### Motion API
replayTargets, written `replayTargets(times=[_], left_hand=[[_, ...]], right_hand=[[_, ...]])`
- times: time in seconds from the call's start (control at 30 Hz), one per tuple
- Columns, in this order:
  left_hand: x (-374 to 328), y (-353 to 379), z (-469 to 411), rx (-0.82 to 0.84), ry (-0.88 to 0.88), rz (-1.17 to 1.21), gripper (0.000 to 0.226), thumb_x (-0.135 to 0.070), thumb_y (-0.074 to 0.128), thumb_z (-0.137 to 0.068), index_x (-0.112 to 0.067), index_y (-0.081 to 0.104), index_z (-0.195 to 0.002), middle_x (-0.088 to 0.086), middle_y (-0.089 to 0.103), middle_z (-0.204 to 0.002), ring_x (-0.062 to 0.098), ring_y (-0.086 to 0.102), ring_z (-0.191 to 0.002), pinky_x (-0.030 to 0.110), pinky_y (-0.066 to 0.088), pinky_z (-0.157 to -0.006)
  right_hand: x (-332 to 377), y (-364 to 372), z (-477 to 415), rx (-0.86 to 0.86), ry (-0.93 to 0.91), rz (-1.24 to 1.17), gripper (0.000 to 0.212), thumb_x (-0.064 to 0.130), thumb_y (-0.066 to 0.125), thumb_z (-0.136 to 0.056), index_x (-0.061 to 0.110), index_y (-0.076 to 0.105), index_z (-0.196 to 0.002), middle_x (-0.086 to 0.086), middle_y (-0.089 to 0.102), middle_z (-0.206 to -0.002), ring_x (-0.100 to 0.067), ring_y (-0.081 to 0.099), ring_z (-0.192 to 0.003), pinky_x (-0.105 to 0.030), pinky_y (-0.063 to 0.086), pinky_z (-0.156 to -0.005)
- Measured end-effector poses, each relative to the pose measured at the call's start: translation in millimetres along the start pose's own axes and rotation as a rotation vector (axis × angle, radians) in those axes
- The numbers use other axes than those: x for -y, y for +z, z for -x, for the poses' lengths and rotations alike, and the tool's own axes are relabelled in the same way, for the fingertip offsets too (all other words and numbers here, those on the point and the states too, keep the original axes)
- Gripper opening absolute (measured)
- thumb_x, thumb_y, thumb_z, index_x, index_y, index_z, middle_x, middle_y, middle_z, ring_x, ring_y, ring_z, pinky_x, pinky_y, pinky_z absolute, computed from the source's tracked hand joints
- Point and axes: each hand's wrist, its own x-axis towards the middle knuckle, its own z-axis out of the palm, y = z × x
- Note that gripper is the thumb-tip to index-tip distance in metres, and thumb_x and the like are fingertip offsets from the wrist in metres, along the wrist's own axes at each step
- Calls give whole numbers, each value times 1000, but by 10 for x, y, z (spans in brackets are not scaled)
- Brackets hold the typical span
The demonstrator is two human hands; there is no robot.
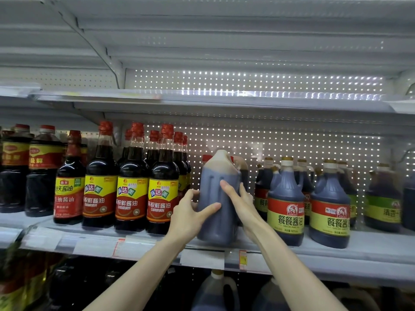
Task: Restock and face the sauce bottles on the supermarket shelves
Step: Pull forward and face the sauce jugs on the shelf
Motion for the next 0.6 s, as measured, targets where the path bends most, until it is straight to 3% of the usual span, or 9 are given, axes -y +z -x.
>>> replayTargets(times=[0.1, 0.17, 0.3, 0.5, 0.6], left_hand=[[42, 13, -1, -7, 10, 31, 44, -46, 82, -66, -30, 60, -101, -1, 69, -83, 16, 69, -80, 43, 59, -71], [53, 23, 1, -23, 25, 27, 48, -59, 79, -55, -35, 61, -93, -1, 68, -78, 18, 69, -78, 46, 59, -69], [82, 29, 2, -43, 62, 10, 54, -66, 75, -50, -37, 64, -93, -1, 67, -77, 19, 68, -76, 44, 60, -63], [79, 3, -46, -12, 55, 5, 38, -45, 84, -65, -29, 65, -94, -1, 69, -80, 12, 68, -72, 40, 59, -64], [90, 42, -98, 23, 2, 113, 42, -36, 84, -66, -19, 60, -97, 5, 64, -90, 13, 62, -76, 26, 56, -64]], right_hand=[[-19, -58, 6, 7, -30, -99, 86, 76, 73, -54, 28, 60, -124, -3, 59, -130, -20, 62, -111, -46, 51, -96], [-33, -104, 24, 34, -40, -148, 69, 67, 70, -60, 25, 65, -114, -2, 71, -111, -20, 68, -101, -46, 52, -95], [-29, -105, 33, 68, -57, -135, 67, 63, 69, -62, 24, 63, -116, 0, 72, -110, -19, 69, -100, -44, 52, -95], [-34, -112, 83, 29, -72, -201, 60, 60, 65, -68, 19, 65, -112, -2, 75, -99, -22, 71, -92, -44, 55, -87], [-45, -133, 68, 37, -67, -249, 61, 59, 65, -69, 16, 67, -112, -5, 74, -102, -24, 71, -95, -47, 54, -91]])
